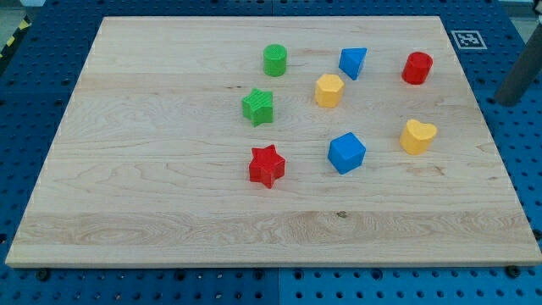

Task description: Slide the green circle to the left side of the board

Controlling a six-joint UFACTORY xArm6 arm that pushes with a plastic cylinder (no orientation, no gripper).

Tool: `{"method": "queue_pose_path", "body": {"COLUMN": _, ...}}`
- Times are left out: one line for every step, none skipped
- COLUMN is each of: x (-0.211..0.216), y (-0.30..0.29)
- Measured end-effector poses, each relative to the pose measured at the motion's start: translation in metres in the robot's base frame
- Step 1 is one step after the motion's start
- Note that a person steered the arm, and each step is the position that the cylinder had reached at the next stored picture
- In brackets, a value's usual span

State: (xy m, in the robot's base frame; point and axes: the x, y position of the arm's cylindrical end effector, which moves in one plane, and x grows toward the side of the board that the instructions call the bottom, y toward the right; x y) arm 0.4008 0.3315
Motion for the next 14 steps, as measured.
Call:
{"method": "queue_pose_path", "body": {"x": -0.001, "y": -0.009}}
{"method": "queue_pose_path", "body": {"x": -0.001, "y": -0.068}}
{"method": "queue_pose_path", "body": {"x": -0.001, "y": -0.103}}
{"method": "queue_pose_path", "body": {"x": -0.002, "y": -0.124}}
{"method": "queue_pose_path", "body": {"x": -0.010, "y": -0.190}}
{"method": "queue_pose_path", "body": {"x": -0.014, "y": -0.195}}
{"method": "queue_pose_path", "body": {"x": -0.047, "y": -0.208}}
{"method": "queue_pose_path", "body": {"x": -0.055, "y": -0.224}}
{"method": "queue_pose_path", "body": {"x": -0.059, "y": -0.252}}
{"method": "queue_pose_path", "body": {"x": -0.080, "y": -0.284}}
{"method": "queue_pose_path", "body": {"x": -0.092, "y": -0.290}}
{"method": "queue_pose_path", "body": {"x": -0.093, "y": -0.293}}
{"method": "queue_pose_path", "body": {"x": -0.093, "y": -0.302}}
{"method": "queue_pose_path", "body": {"x": -0.093, "y": -0.304}}
